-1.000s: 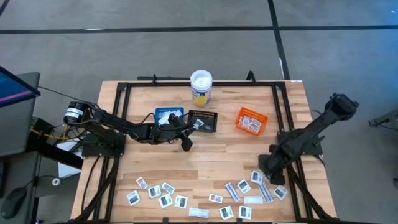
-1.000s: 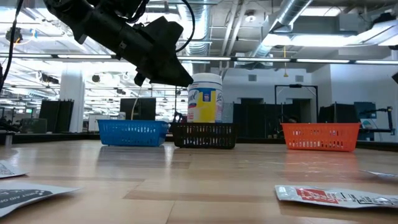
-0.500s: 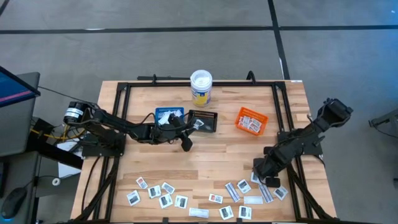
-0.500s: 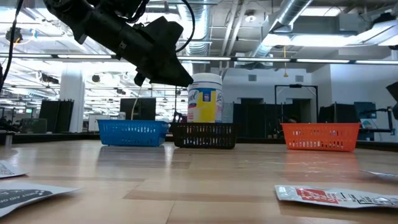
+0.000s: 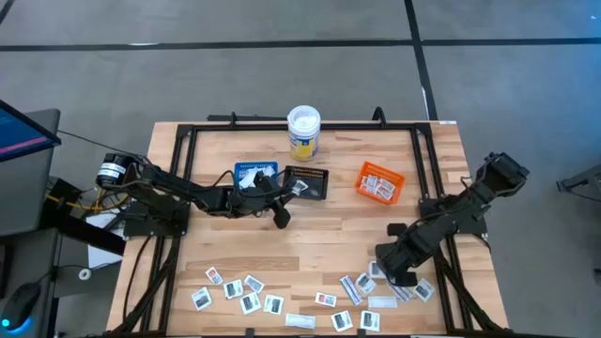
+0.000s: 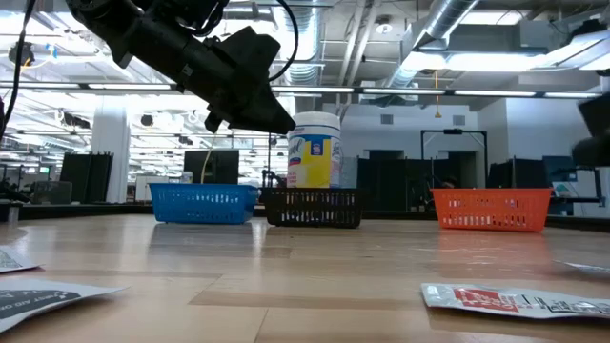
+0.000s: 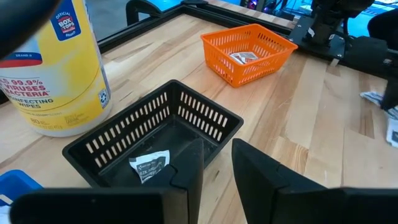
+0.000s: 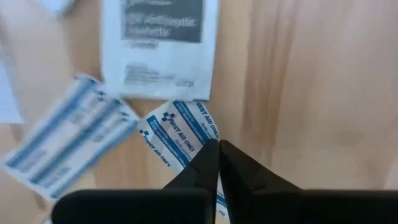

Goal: Pick & Place First Aid Supplies
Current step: Put the blue bandage into the blue bin

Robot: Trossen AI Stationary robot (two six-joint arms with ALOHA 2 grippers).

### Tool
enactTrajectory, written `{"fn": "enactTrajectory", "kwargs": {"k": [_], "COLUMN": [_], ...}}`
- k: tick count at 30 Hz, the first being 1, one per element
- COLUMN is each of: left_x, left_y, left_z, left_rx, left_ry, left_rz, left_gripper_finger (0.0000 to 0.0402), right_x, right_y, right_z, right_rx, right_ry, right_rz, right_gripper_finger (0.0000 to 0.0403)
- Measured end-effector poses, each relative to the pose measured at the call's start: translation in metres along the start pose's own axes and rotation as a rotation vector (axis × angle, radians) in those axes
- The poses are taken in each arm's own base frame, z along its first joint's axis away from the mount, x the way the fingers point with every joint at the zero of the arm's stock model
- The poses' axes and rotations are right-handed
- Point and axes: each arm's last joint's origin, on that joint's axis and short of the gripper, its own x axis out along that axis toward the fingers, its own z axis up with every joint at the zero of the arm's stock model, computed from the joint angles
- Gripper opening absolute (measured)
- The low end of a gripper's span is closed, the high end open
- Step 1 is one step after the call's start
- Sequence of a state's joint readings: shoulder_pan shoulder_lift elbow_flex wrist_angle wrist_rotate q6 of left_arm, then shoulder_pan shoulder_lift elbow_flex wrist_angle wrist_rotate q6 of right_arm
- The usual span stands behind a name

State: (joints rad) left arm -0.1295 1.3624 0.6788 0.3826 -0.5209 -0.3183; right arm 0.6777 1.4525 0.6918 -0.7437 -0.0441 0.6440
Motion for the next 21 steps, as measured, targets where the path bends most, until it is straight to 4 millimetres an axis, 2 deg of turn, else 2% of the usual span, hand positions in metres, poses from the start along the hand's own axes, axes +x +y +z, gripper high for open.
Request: {"fn": "enactTrajectory", "kwargs": {"k": [7,12,17,21], "left_x": [0.000,0.000,0.000,0.000], "left_y": [0.000,0.000,-0.002,-0.004], "left_z": [-0.001,0.000,0.000,0.002], "left_rx": [0.000,-0.030,-0.037,-0.047], "left_ry": [0.002,-0.001,0.008,-0.001], "left_rz": [0.001,0.000,-0.064,-0.102], "left_gripper_finger": [0.0085,0.0085,0.0085,0.0085], "right_x": [-0.038,-0.054,-0.068,-0.074], "right_y": [0.002,-0.012,-0.030,-0.050], "right_z": [0.023,0.044,0.080,0.110], "right_rx": [-0.130,-0.209,-0.098,0.018], "right_ry": [-0.215,-0.484,-0.775,-0.916], "right_rz": [-0.067,-0.341,-0.693,-0.737], "right_gripper_finger": [0.0002,0.0003,0.0001,0.0003]}}
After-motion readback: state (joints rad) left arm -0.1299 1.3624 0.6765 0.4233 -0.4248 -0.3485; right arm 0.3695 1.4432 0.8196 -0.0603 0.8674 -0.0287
